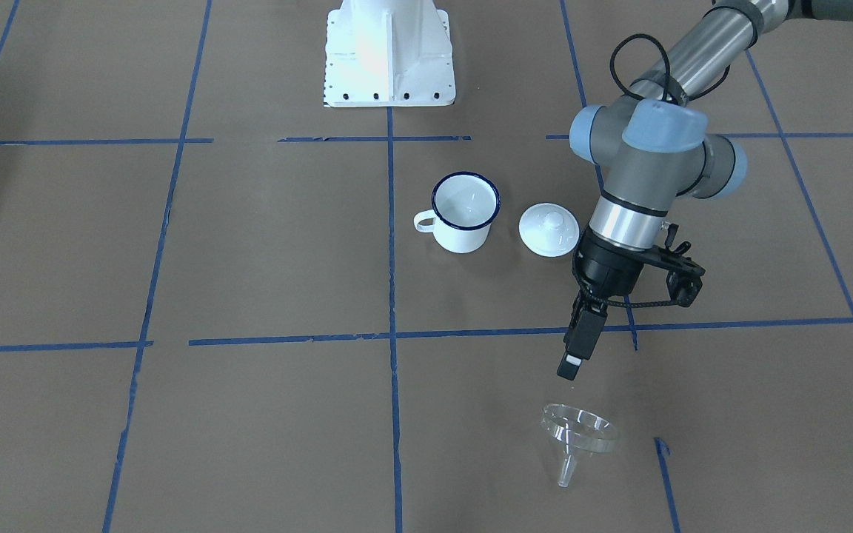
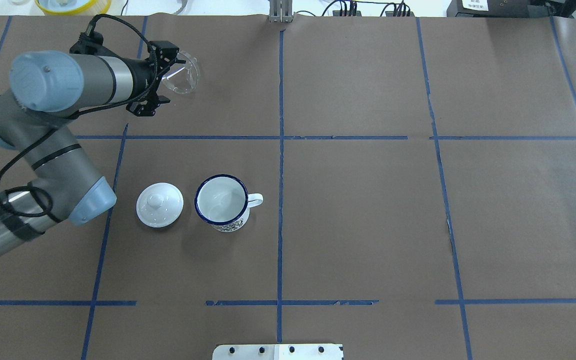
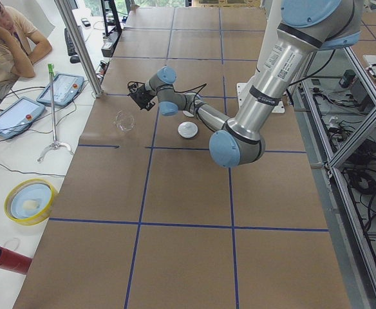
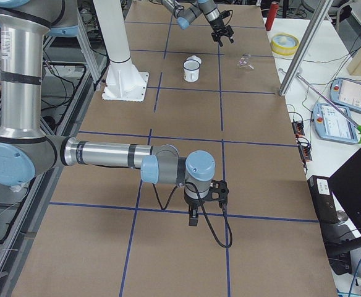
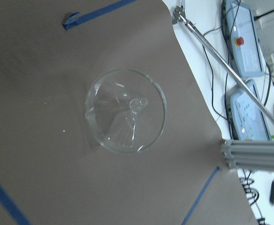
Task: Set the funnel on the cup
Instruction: 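Release the lid and move the left gripper to the glass funnel, then grasp the clear glass funnel by its stem with the left gripper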
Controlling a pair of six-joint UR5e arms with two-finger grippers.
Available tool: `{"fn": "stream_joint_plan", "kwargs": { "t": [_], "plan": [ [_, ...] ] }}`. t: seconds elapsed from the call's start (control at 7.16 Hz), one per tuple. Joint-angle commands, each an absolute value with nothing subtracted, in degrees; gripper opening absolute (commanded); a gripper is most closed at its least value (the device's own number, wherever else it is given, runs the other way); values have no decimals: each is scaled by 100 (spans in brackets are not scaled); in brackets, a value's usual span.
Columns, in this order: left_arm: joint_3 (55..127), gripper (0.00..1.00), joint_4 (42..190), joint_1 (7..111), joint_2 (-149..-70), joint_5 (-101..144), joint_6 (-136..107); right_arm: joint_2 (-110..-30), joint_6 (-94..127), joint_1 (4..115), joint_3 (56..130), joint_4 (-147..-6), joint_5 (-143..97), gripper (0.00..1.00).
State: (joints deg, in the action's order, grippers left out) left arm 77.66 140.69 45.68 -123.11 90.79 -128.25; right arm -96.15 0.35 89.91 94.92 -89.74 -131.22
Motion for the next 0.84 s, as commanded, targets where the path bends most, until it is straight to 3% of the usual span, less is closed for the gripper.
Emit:
{"fn": "stream_joint_plan", "kwargs": {
  "t": [0.0,0.42,0.56,0.7],
  "plan": [
    [6596,100,14835,4623,-12750,8834,-13156,-9615,35,8991,9492,-8974,-13122,100],
    [5444,100,15512,4772,-13147,8824,-13184,-9615,35,8991,9492,-8974,-13122,100],
    [5423,95,15547,4781,-13148,8833,-13184,-9615,35,8991,9492,-8974,-13122,100],
    [5423,81,15557,4781,-13166,8833,-13184,-9615,35,8991,9492,-8974,-13122,100]
  ]
}}
